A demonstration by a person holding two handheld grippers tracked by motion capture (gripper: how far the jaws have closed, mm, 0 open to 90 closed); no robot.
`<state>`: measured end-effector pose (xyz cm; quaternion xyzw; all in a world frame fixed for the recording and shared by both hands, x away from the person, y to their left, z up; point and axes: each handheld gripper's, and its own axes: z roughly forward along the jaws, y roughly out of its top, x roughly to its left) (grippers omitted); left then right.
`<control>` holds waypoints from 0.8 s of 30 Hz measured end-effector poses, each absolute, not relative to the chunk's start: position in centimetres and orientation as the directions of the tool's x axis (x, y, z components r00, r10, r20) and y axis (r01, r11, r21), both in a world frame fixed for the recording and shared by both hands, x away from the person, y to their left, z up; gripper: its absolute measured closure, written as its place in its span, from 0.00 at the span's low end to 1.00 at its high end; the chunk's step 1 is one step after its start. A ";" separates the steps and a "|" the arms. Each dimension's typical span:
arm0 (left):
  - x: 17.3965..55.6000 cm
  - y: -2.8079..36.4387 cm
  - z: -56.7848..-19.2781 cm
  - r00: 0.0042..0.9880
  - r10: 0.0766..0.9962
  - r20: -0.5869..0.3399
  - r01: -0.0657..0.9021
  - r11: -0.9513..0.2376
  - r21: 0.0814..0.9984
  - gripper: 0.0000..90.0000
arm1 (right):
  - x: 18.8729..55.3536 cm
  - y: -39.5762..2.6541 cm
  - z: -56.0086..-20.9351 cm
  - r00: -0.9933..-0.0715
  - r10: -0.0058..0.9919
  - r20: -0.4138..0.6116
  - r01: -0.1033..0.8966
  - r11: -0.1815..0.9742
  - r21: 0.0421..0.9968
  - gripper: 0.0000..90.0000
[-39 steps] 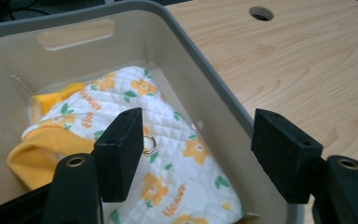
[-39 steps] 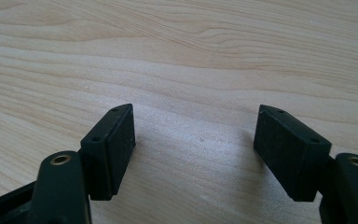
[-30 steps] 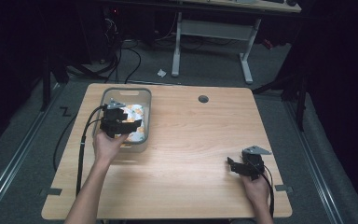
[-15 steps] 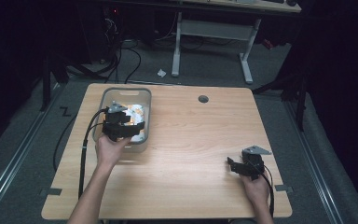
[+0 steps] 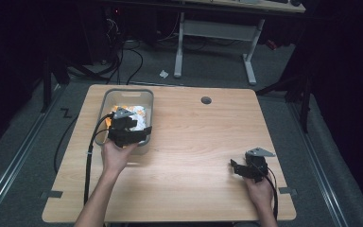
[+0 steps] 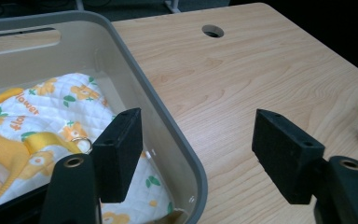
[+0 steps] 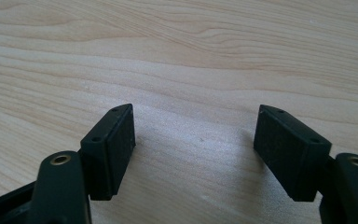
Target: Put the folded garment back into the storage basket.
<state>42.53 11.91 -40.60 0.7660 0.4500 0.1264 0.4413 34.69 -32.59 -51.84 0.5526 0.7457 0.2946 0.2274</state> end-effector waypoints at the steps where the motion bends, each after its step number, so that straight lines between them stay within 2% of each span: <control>1: 42.4 11.8 -40.6 0.566 0.799 -0.204 0.576 -0.206 0.791 0.38 | 34.7 -32.6 -51.8 -0.286 0.958 -0.014 0.690 0.216 0.691 0.33; 24: 40.3 9.5 -41.2 0.623 0.754 -0.209 0.545 -0.226 0.807 0.37 | 34.7 -32.6 -51.8 -0.285 0.959 -0.012 0.691 0.214 0.690 0.33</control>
